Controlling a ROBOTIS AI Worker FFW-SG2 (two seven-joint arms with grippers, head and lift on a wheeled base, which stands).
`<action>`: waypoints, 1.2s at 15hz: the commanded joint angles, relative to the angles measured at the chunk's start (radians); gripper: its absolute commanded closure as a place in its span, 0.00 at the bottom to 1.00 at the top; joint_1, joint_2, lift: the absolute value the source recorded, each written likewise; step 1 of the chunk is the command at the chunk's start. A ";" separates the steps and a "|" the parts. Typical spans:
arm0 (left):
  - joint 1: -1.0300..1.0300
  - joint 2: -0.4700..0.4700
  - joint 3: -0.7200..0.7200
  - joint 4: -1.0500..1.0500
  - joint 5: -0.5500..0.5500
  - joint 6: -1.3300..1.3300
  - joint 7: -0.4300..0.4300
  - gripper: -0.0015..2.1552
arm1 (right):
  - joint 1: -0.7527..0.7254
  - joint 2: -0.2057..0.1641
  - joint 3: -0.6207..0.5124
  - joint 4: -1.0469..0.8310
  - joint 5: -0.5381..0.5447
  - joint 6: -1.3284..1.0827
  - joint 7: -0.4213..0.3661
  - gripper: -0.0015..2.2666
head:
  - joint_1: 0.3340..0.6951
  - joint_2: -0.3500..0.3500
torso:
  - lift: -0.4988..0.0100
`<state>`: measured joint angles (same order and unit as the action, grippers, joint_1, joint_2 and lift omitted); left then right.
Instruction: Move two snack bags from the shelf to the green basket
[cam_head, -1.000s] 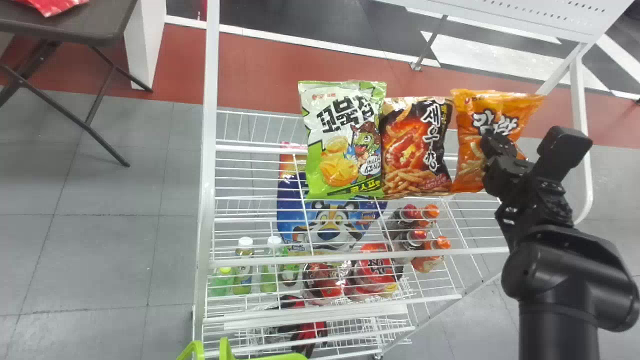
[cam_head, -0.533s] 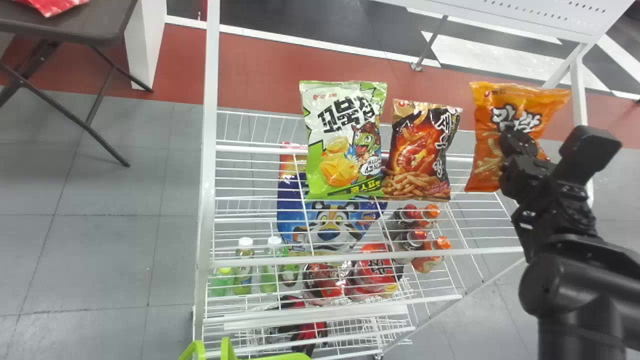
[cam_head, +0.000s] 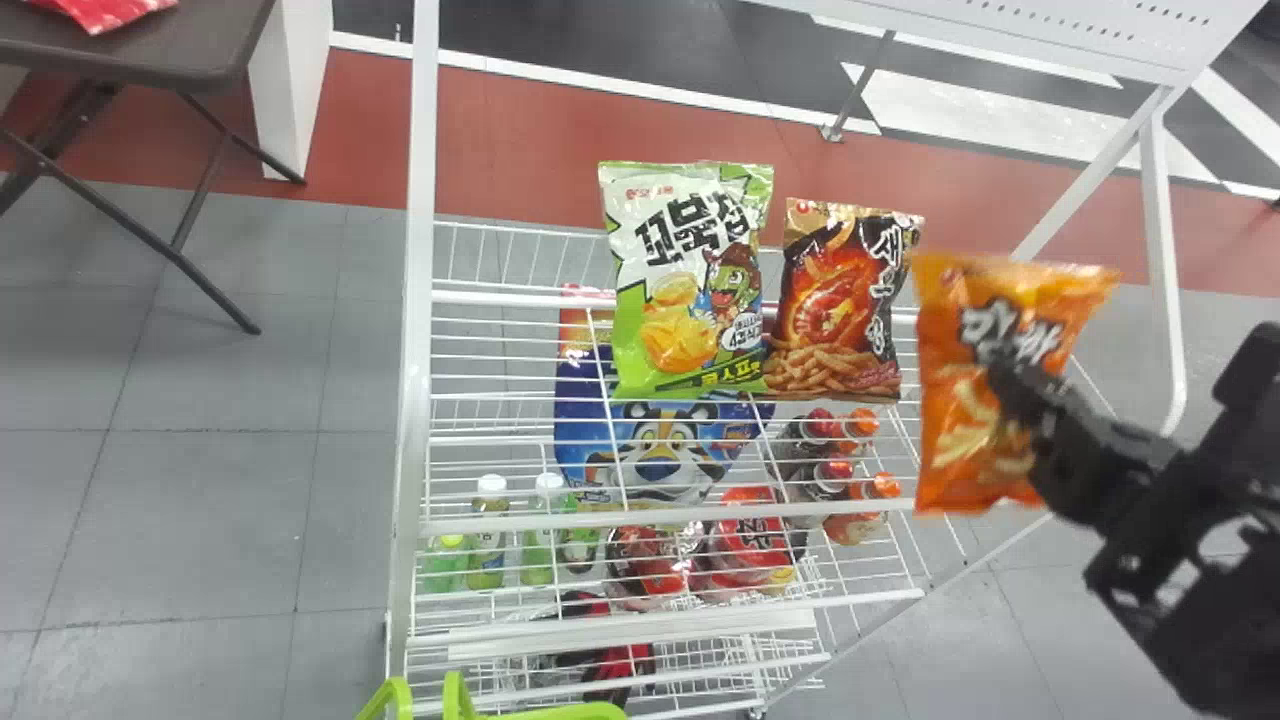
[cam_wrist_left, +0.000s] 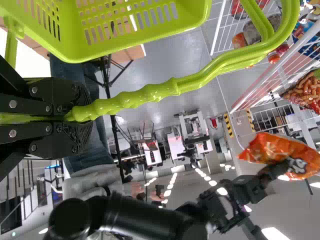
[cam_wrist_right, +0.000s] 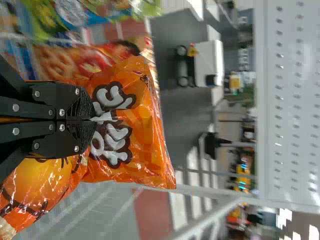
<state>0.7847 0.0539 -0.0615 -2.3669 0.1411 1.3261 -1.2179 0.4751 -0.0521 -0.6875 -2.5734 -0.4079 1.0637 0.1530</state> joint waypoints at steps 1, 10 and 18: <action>0.001 -0.002 -0.001 -0.002 0.003 -0.001 0.000 0.99 | 0.037 0.035 -0.073 -0.079 -0.150 0.279 0.063 0.99 | 1.00 0.00 | 0.95; 0.002 -0.006 -0.020 -0.011 0.000 -0.008 0.009 0.99 | 0.154 0.053 0.011 -0.145 -0.327 0.508 0.168 0.99 | 1.00 0.00 | 0.95; -0.012 -0.008 -0.052 -0.037 -0.018 0.005 0.038 0.99 | 0.237 0.052 0.213 -0.107 -0.273 0.508 0.188 0.99 | 1.00 0.00 | 0.95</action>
<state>0.7764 0.0459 -0.1063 -2.4029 0.1281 1.3259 -1.1815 0.7066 0.0000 -0.4901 -2.6851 -0.6710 1.5671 0.3382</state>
